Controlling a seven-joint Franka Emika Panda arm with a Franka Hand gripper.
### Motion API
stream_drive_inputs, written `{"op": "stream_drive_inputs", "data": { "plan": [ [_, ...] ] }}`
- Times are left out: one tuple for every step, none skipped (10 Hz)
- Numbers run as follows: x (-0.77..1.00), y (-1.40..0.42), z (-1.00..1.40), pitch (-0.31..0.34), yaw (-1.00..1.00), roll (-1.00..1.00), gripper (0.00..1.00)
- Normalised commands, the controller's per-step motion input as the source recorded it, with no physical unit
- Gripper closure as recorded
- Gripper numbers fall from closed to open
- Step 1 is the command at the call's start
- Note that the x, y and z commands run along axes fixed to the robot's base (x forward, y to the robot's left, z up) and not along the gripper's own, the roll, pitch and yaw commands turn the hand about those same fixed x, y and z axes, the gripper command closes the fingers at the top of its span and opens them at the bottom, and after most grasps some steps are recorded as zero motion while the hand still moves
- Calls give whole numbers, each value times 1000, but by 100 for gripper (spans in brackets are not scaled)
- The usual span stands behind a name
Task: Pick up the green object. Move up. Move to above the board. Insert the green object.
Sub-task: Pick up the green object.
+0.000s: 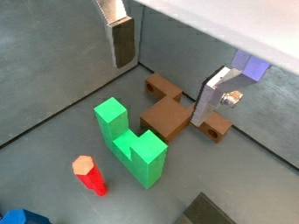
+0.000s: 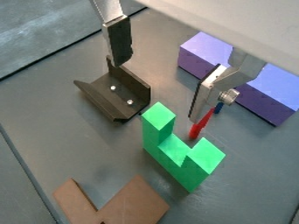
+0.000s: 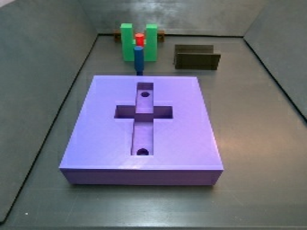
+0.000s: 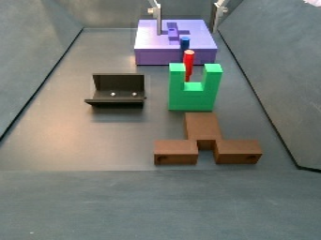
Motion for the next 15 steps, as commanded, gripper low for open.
{"op": "stream_drive_inputs", "data": {
  "plan": [
    [0, -3, -80, -1, 0, -20, 0],
    [0, -69, 0, 0, 0, 19, 0],
    [0, -40, 0, 0, 0, 0, 0],
    [0, -100, -551, -136, -69, -130, 0],
    [0, -186, -654, -176, -126, -184, 0],
    [420, -194, -637, -11, -66, -159, 0],
    [654, -77, -271, 71, -83, -70, 0],
    [566, 0, -294, 30, 0, -126, 0],
    [469, 0, -311, 0, 0, -146, 0],
    [203, 0, -271, -3, 0, -253, 0],
    [57, 0, -246, -36, 0, -287, 0],
    [0, 0, -397, -74, 0, -273, 0],
    [-326, 0, -391, -157, -57, -209, 0],
    [-194, 0, -206, -106, -51, -197, 0],
    [0, 0, -289, -119, -80, -113, 0]
  ]
}}
